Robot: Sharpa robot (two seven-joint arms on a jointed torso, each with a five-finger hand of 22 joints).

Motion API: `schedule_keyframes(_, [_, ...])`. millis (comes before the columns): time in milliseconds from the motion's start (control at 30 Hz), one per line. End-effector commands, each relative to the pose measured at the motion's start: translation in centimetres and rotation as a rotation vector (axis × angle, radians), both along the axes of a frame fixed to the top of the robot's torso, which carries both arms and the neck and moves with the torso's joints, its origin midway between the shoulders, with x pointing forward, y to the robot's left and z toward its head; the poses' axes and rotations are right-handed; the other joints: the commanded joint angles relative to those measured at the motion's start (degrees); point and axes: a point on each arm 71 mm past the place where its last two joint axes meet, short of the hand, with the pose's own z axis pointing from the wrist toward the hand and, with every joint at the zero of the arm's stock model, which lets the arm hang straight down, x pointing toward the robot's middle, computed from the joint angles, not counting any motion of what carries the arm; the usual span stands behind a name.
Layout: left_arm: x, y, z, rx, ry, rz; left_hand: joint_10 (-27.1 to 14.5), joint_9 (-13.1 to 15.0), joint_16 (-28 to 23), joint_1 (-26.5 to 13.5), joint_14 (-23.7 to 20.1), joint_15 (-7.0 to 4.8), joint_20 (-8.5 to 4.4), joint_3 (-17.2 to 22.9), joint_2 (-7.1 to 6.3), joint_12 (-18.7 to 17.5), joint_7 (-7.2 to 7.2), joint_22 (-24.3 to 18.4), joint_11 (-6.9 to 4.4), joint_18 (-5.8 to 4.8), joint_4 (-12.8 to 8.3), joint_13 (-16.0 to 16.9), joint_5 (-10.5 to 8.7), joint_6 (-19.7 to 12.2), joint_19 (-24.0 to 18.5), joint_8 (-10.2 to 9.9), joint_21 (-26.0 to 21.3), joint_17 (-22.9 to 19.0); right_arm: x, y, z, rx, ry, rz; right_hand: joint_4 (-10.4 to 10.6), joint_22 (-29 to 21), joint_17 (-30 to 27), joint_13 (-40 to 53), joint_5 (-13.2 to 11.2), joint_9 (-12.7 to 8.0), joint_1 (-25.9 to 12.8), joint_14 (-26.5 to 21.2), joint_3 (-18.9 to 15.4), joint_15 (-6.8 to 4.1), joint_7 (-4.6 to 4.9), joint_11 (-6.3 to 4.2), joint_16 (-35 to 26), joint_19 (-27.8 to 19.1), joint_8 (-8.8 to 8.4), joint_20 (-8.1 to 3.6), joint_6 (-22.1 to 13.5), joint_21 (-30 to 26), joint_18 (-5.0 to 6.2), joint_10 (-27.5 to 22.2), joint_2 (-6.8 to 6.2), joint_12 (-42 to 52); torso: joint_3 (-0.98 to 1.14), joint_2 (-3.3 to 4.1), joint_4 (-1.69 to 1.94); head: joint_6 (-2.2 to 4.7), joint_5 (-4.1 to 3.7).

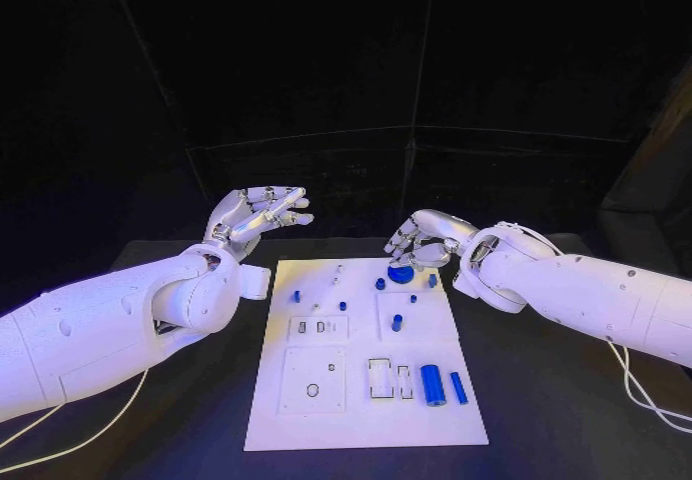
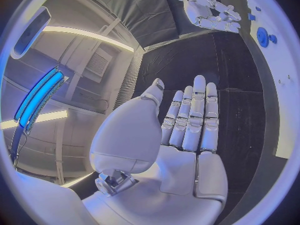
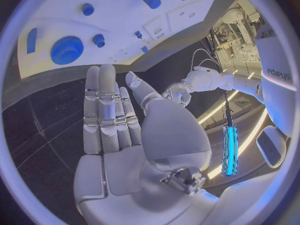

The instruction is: Assemble the parts on the task board

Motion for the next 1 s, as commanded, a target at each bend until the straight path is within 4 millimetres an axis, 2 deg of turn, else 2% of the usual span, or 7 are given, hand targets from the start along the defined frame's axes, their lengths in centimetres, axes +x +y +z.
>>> schedule_keyframes(33, [-0.5,-0.6,0.3,-0.005,-0.016,-0.054,0.1,-0.1,-0.1,-0.2,0.6,-0.03,0.02,-0.1,0.53,-0.6,0.08,-0.1,-0.11,0.40,-0.6,-0.2,0.16,0.2,0.7,-0.4,0.4,0.3,-0.1,0.7,-0.2,-0.203,-0.077,0.012,0.0,2.1,3.2,0.0,-0.3,0.0,-0.7,2.2,0.7,0.03,0.07,-0.24,5.6,0.3,-0.11,-0.01,0.1,3.3,1.00,-0.9,-0.73,-0.2,0.03,1.24,0.18,0.02,-0.05])
schedule_keyframes(100, [-0.8,-0.7,0.4,-0.008,-0.016,-0.063,0.0,-0.1,-0.2,-0.2,0.7,-0.03,0.00,-0.1,0.55,-0.8,0.09,-0.2,-0.09,0.39,-0.6,-0.2,0.16,0.1,0.7,-0.5,0.4,0.4,-0.2,0.8,-0.2,-0.224,-0.082,0.012,0.0,2.8,4.7,0.0,-0.5,0.0,-0.9,2.3,1.0,0.01,0.00,-0.24,7.6,0.1,-0.07,0.06,0.1,4.3,0.99,-1.0,-0.78,-0.2,0.01,1.63,0.25,0.11,-0.14])
schedule_keyframes(167, [-1.1,-0.9,0.5,-0.011,-0.015,-0.072,-0.2,-0.1,-0.2,-0.2,0.7,-0.02,0.00,-0.2,0.57,-1.0,0.10,-0.2,-0.07,0.38,-0.7,-0.2,0.16,0.1,0.8,-0.6,0.4,0.4,-0.2,1.0,-0.3,-0.241,-0.084,0.006,0.1,3.4,8.8,0.0,-1.0,0.0,-1.4,2.4,1.1,-0.03,-0.19,-0.31,11.7,0.1,-0.08,0.08,0.0,5.4,1.04,-1.2,-1.05,-0.2,-0.03,1.96,0.36,0.18,-0.23])
schedule_keyframes(233, [-1.3,-1.0,0.5,-0.014,-0.015,-0.081,-0.3,-0.1,-0.3,-0.3,0.7,0.01,-0.01,-0.2,0.58,-1.2,0.13,-0.2,-0.04,0.37,-0.8,-0.3,0.16,0.1,0.9,-0.7,0.3,0.5,-0.1,1.1,-0.3,-0.254,-0.083,-0.003,0.2,4.2,13.4,0.0,-1.1,0.0,-1.5,2.3,1.4,-0.03,-0.29,-0.25,16.2,-0.1,-0.07,0.15,-0.2,6.7,1.02,-1.7,-1.14,-0.2,-0.08,2.20,0.40,0.19,-0.29])
schedule_keyframes(333, [-1.5,-1.2,0.6,-0.017,-0.013,-0.090,-0.4,-0.1,-0.4,-0.3,0.7,0.03,0.00,-0.2,0.57,-1.3,0.16,-0.3,0.00,0.36,-0.8,-0.3,0.16,0.0,0.9,-0.8,0.3,0.5,0.1,1.1,-0.3,-0.275,-0.080,-0.015,0.2,5.6,23.5,0.0,-1.4,0.0,-1.8,2.8,1.8,0.18,-0.16,-0.07,25.3,-0.1,-0.09,0.25,-0.8,9.0,1.06,-2.6,-1.46,-0.2,-0.12,2.52,0.57,0.39,-0.38])
schedule_keyframes(533, [-1.7,-1.4,0.7,-0.020,-0.011,-0.099,-0.5,-0.2,-0.5,-0.4,0.6,0.07,0.01,-0.3,0.58,-1.5,0.21,-0.3,0.05,0.34,-0.8,-0.3,0.16,0.0,0.9,-0.9,0.3,0.6,0.4,1.5,-0.4,-0.312,-0.073,-0.023,0.2,7.1,32.5,0.0,-1.6,0.0,-1.7,2.8,2.1,0.24,-0.28,0.04,33.1,-0.4,-0.15,0.49,-1.9,11.5,1.08,-3.9,-1.87,-0.2,-0.15,2.88,0.62,0.41,-0.47])
schedule_keyframes(1000, [-1.7,-1.5,0.7,-0.019,-0.006,-0.104,-0.7,-0.1,-1.1,-0.6,0.2,0.24,0.10,-0.5,0.68,-1.9,0.34,-0.5,0.20,0.30,-0.9,-0.3,0.16,-0.1,0.9,-1.2,0.1,0.7,1.0,3.0,-0.9,-0.355,-0.047,-0.007,0.5,9.3,41.5,0.0,-1.8,0.1,-1.4,2.6,2.8,0.30,-0.21,0.22,40.9,-1.1,0.00,1.04,-2.5,15.1,1.12,-4.8,-1.35,0.2,-0.14,3.10,0.71,0.22,-0.31])
